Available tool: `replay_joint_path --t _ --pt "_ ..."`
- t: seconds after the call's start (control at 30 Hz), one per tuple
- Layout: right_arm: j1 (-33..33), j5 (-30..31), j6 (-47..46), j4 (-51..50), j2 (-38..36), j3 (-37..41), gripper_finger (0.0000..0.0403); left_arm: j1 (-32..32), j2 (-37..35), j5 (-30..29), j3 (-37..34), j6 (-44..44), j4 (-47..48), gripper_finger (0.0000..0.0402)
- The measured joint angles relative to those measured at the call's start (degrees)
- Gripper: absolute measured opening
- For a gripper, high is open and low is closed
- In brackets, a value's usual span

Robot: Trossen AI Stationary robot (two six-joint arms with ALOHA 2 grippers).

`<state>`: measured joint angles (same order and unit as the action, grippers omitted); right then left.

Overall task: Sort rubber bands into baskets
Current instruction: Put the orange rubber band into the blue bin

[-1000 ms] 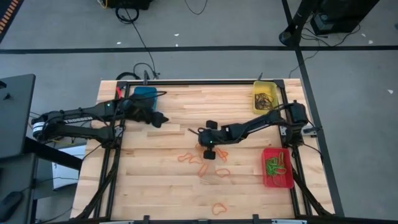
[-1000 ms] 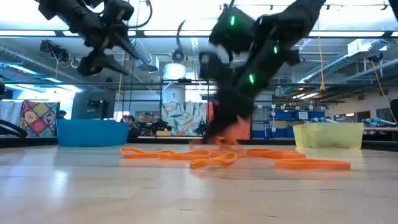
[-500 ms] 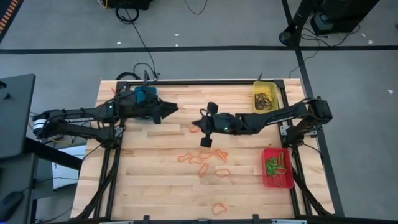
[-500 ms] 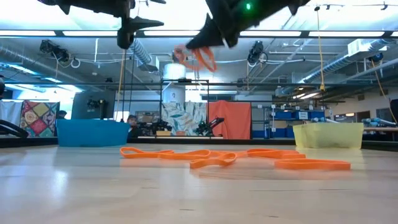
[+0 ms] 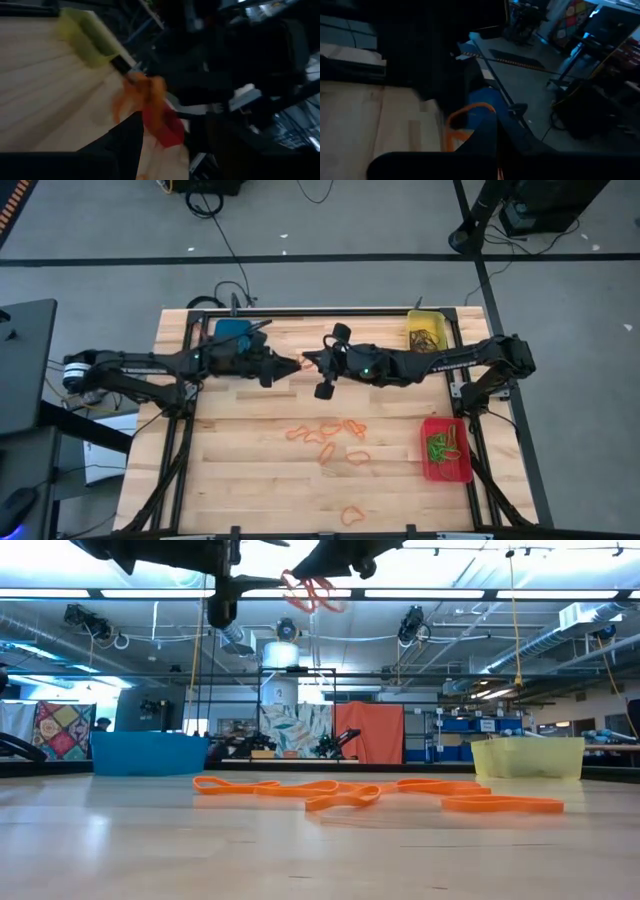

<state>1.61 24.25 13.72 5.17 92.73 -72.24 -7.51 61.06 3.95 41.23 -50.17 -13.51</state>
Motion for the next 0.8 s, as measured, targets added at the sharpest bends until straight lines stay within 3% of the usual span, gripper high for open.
replay_joint_path --t 0.37,0.5,0.7,0.8 --pt "0.0 -0.3 0.0 -0.3 0.0 0.0 0.0008 3.5 5.4 -1.6 0.0 0.5 -1.8 0.0192" --pt "0.2 -0.4 0.0 -0.8 0.0 0.0 0.0008 3.7 5.9 -2.5 0.0 0.4 -2.0 0.0138" --pt "0.1 -1.1 0.0 -1.7 0.0 0.0 0.0008 3.6 5.9 -1.4 0.0 0.7 -4.4 0.0019" --pt "0.1 -1.5 0.0 -2.1 0.0 0.0 0.0009 3.6 5.9 -1.2 0.0 1.0 -5.0 0.0008"
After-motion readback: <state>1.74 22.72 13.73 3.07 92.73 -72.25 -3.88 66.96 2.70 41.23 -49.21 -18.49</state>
